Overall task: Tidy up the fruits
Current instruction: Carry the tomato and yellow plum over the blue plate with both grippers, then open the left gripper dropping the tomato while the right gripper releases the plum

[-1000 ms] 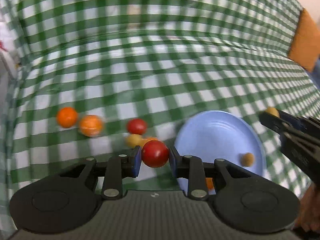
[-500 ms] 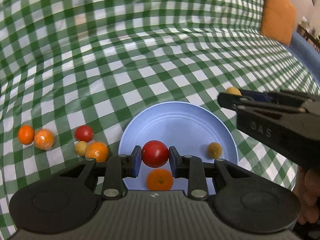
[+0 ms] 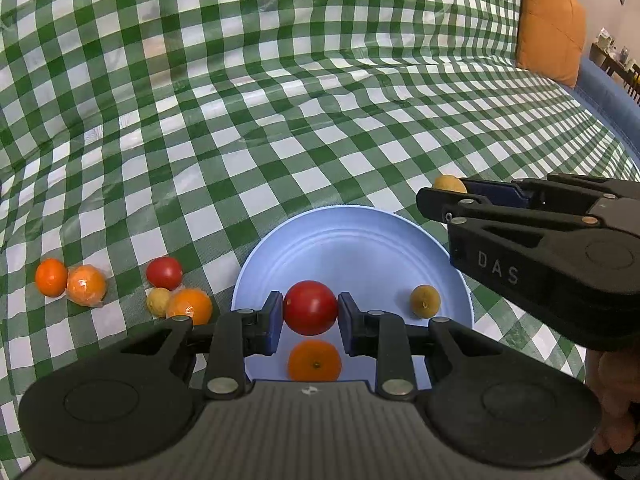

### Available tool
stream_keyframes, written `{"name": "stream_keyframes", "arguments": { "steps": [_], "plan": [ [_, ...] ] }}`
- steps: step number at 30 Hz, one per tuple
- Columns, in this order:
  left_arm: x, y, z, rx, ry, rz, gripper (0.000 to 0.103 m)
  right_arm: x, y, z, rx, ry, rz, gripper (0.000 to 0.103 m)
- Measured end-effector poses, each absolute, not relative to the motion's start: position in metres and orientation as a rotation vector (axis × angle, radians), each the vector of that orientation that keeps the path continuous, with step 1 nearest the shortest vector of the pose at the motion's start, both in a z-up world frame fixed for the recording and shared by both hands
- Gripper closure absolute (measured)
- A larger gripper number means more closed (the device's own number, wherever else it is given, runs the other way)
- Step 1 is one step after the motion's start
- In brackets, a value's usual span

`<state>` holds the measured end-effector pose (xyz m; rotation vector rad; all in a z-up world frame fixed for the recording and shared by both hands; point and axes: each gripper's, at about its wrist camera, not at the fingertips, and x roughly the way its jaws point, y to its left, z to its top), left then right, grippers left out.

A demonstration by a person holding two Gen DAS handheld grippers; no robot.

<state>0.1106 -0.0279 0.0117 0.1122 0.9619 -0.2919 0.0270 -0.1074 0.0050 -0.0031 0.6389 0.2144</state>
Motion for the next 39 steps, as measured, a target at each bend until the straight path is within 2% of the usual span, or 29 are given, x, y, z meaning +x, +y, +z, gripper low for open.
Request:
{"name": "stream_keyframes", "arguments": {
  "steps": [30,39],
  "plan": [
    [0.1098,-0.0285,0.0164,0.099,0.953,-0.294,0.07,0.0337,-0.108,0.0055,-0.021,0.65,0.255,0.075],
    [0.1102,-0.0285,0.016,0.098,0.953,-0.29,0.07,0.034,-0.1083,0.005,-0.027,0.647,0.255,0.067]
  ]
}}
